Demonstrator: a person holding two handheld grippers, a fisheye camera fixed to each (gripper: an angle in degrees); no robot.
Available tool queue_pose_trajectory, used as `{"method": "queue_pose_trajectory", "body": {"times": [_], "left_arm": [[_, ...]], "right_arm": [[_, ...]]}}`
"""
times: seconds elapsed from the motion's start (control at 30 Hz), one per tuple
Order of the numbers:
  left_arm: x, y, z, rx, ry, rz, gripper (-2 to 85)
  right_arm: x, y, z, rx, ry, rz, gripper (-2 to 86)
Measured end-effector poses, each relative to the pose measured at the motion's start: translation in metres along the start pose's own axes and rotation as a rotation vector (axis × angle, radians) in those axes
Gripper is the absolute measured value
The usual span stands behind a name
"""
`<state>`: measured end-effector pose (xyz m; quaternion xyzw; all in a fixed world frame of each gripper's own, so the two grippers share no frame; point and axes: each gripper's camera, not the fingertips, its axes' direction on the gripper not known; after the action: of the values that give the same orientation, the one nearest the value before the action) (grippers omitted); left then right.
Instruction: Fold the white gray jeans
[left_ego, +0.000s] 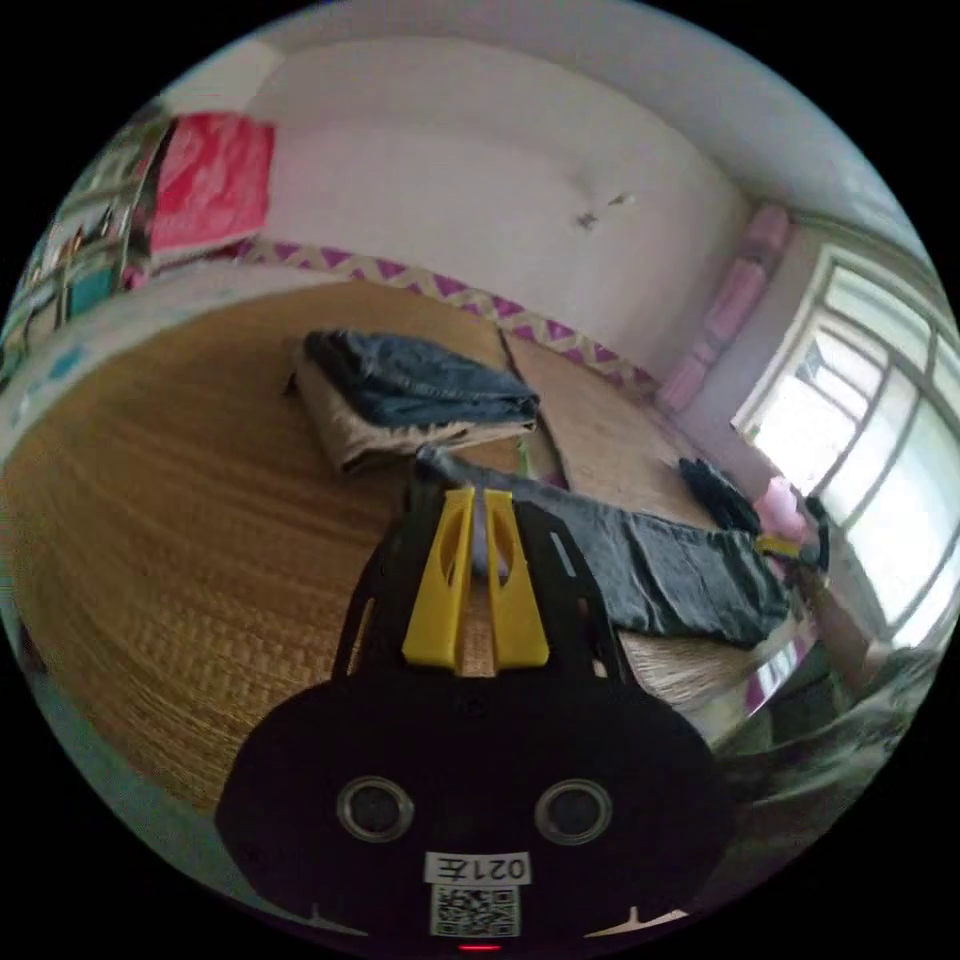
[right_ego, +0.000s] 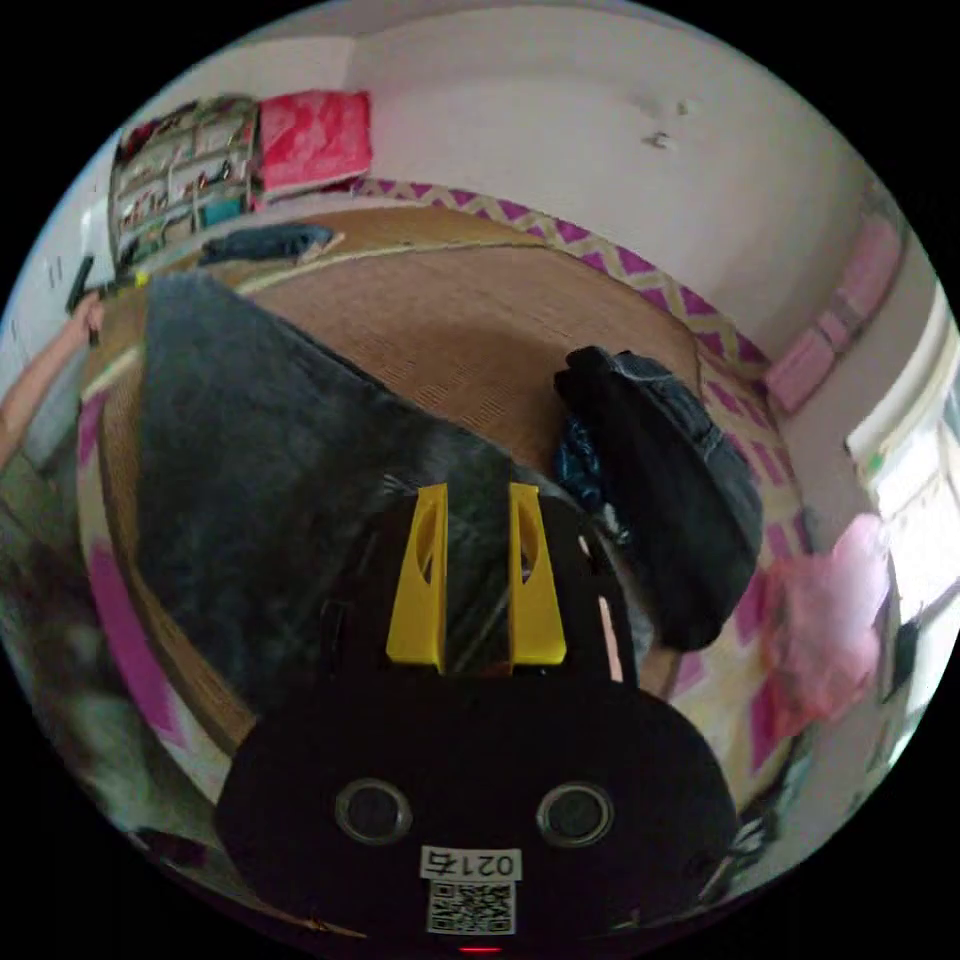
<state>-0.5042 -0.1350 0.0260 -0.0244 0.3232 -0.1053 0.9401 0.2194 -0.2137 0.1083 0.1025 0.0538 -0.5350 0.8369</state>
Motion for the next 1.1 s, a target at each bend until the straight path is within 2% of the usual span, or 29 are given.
{"method": "queue_pose_trajectory", "body": {"times": [0.07, 0.23, 0.37, 0.47, 0.67, 0.83, 1.03, 1.1], "left_arm": [[0.027, -0.012, 0.008, -0.043, 0.038, 0.122, 3.1], [0.083, -0.035, 0.064, -0.223, 0.125, 0.367, 8.7], [0.106, -0.043, 0.111, -0.333, 0.102, 0.503, 11.3], [0.116, -0.047, 0.13, -0.358, 0.132, 0.569, 12.3], [0.131, -0.04, 0.162, -0.515, 0.063, 0.705, 12.0], [0.129, -0.031, 0.14, -0.446, 0.102, 0.729, 0.7], [0.132, -0.025, 0.063, -0.241, 0.126, 0.717, -0.9], [0.136, -0.016, 0.005, -0.125, 0.145, 0.74, -0.9]], "right_arm": [[0.013, -0.016, 0.013, -0.051, 0.005, -0.08, 10.5], [0.046, -0.05, 0.042, -0.174, -0.164, -0.174, 11.5], [0.058, -0.062, 0.05, -0.247, -0.297, -0.218, 4.3], [0.056, -0.058, 0.031, -0.178, -0.263, -0.269, 0.7], [0.075, -0.038, -0.002, -0.031, -0.298, -0.183, -0.4], [0.082, -0.027, -0.01, 0.005, -0.309, -0.145, -0.4], [0.086, -0.008, -0.043, 0.088, -0.332, -0.121, -0.5], [0.082, 0.014, -0.081, 0.176, -0.341, -0.119, -0.5]]}}
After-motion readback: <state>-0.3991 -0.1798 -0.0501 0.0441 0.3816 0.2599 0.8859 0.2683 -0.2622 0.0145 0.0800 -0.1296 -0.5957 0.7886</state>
